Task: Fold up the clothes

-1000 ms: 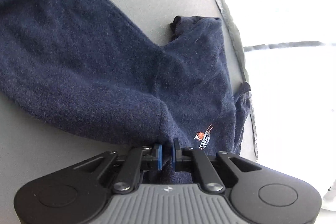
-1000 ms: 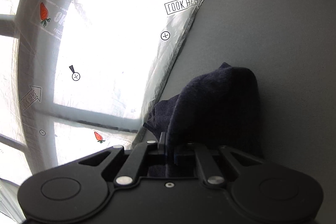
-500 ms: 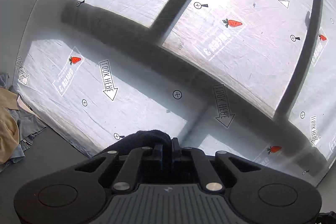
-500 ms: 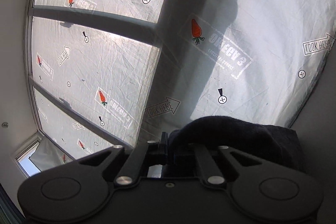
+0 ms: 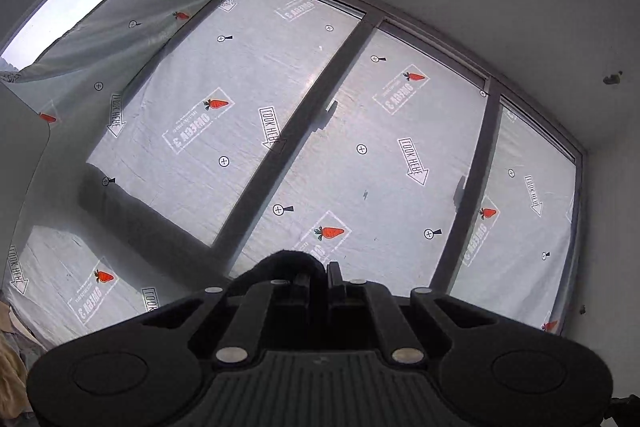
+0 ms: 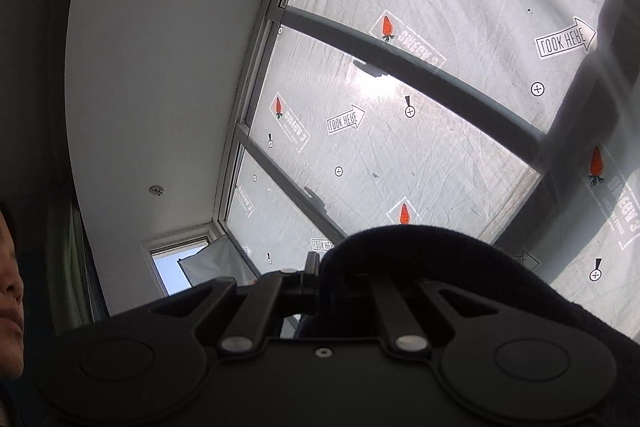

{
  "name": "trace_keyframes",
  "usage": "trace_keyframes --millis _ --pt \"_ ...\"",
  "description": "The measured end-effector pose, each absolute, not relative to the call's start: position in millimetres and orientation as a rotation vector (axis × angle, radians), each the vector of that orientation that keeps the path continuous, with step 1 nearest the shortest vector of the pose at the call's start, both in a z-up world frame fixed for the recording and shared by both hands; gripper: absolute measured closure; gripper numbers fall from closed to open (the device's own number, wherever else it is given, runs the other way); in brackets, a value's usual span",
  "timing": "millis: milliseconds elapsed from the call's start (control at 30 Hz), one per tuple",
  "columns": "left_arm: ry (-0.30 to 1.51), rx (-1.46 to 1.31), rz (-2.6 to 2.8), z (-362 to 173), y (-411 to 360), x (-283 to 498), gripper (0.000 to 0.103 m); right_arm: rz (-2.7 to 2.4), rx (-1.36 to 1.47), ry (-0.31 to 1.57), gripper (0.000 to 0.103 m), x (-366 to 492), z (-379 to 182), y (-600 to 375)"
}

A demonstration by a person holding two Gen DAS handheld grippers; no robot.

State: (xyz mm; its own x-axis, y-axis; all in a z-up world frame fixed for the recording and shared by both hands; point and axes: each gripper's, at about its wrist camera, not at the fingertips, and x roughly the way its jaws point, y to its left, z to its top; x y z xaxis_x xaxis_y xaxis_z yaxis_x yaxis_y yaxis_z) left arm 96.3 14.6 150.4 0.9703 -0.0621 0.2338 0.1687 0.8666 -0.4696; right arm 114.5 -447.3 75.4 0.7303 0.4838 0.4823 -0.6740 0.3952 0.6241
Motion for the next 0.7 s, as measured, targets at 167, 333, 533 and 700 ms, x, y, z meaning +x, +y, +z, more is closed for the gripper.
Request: trace_keyframes --millis 167,333,533,700 --pt "-0.014 -0.486 -0.104 123 26 78 0.095 0.651 0.835 -0.148 0.098 82 65 -440" --pt "0.145 -0.492 0.016 63 43 159 0.095 0.555 0.972 0.091 0.098 135 17 -425" --pt "0.309 -0.557 0.150 -17 73 281 0.088 0.429 0.988 0.295 0.098 272 -33 -393" --pt "0.553 -0.501 0.273 -104 83 387 0.074 0.215 0.837 0.579 0.057 459 -118 -347"
